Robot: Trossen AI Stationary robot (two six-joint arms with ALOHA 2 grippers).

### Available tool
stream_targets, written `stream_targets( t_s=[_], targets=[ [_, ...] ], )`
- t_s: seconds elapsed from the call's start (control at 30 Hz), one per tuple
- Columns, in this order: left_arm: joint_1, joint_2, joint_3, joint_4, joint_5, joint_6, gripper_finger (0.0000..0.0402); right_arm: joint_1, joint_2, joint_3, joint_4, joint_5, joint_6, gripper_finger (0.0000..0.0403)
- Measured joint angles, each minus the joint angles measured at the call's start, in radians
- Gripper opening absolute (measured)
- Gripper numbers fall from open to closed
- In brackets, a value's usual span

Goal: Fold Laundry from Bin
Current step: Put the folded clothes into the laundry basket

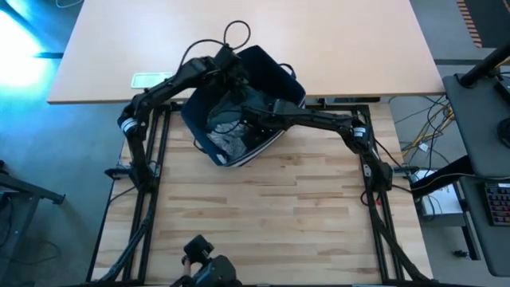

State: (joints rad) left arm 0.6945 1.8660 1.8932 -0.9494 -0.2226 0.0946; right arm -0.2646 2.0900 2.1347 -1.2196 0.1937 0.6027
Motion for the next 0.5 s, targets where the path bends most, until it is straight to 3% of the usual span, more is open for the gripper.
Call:
stream_targets(
  t_s=[0.33, 0.5],
  targets=[
    [0.009, -0.004, 0.274, -0.277, 0.005, 0.016, 0.0292, -0.001, -0.016, 0.131, -0.09, 0.021, -0.249, 0.0256],
    [0.069, -0.008, 0.319, -0.357, -0.011, 0.024, 0.0283, -0.001, -0.044, 0.189, -0.176, 0.073, -0.387, 0.0256]
  ],
)
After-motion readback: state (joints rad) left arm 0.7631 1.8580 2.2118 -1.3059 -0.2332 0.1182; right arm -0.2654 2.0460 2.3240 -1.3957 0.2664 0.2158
